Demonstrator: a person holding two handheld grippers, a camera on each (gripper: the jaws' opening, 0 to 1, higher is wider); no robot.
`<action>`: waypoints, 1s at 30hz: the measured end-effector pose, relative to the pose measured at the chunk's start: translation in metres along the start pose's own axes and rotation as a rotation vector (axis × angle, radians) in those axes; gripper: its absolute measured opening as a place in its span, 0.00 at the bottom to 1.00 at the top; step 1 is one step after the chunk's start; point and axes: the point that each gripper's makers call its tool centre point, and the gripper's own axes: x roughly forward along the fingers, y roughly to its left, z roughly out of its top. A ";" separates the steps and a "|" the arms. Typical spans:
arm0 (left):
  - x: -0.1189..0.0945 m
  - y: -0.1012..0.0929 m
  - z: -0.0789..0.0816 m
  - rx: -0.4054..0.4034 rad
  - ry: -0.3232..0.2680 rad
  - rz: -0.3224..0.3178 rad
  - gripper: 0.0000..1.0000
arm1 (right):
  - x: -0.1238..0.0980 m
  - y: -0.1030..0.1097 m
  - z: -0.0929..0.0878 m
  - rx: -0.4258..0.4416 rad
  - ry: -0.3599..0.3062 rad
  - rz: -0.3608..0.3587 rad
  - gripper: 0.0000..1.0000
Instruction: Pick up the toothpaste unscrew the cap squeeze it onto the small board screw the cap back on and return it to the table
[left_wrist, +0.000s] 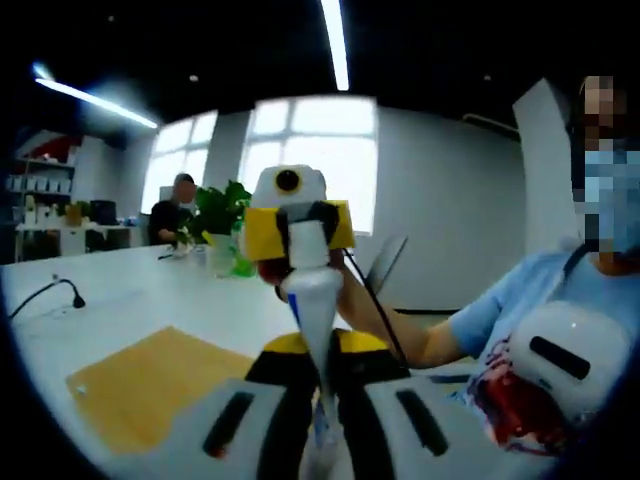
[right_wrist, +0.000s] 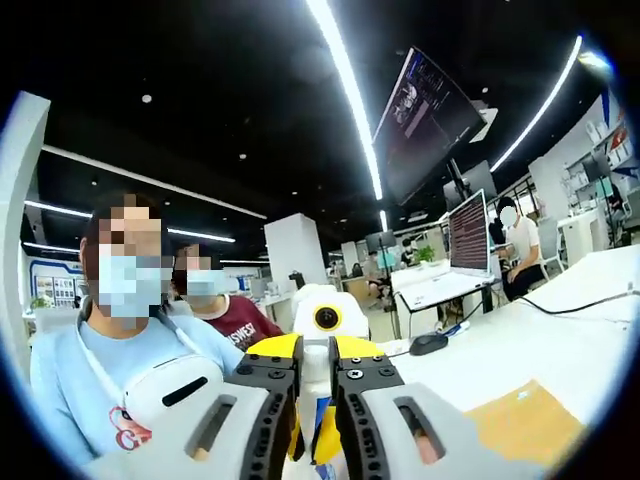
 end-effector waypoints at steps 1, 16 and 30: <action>0.000 0.000 0.000 -0.003 0.001 -0.002 0.05 | 0.000 0.000 0.001 0.009 -0.007 0.004 0.10; -0.005 0.016 0.016 0.021 -0.075 0.120 0.05 | -0.001 -0.009 0.017 -0.127 -0.030 -0.186 0.09; -0.003 0.020 0.017 0.034 -0.082 0.174 0.05 | 0.000 -0.014 0.019 -0.203 -0.013 -0.364 0.09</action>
